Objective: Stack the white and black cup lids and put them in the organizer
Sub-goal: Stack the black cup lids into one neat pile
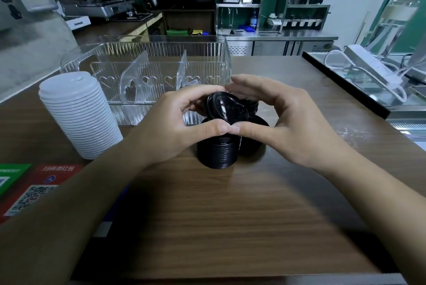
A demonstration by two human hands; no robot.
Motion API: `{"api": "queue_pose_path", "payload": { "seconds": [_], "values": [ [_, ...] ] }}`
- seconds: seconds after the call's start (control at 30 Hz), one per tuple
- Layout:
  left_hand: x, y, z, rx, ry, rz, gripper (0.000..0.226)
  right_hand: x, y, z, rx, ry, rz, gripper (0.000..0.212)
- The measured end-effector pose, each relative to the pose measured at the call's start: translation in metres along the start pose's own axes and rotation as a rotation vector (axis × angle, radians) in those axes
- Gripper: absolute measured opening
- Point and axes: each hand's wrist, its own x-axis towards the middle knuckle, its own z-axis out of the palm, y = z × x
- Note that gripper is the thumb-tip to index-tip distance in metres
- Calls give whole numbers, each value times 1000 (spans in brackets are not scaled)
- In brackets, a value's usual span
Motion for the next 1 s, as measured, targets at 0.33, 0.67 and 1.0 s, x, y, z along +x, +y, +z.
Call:
{"api": "queue_pose_path", "payload": {
  "seconds": [0.33, 0.67, 1.0],
  "values": [
    [-1, -1, -9, 128, -170, -102, 110, 0, 0, 3, -86, 16, -10, 64],
    [-1, -6, 1, -20, -320, -259, 117, -2, 4, 13, -217, -94, 41, 61],
    [-1, -11, 1, -87, -329, -309, 121, -1, 3, 14, -213, -155, 56, 53]
  ]
}}
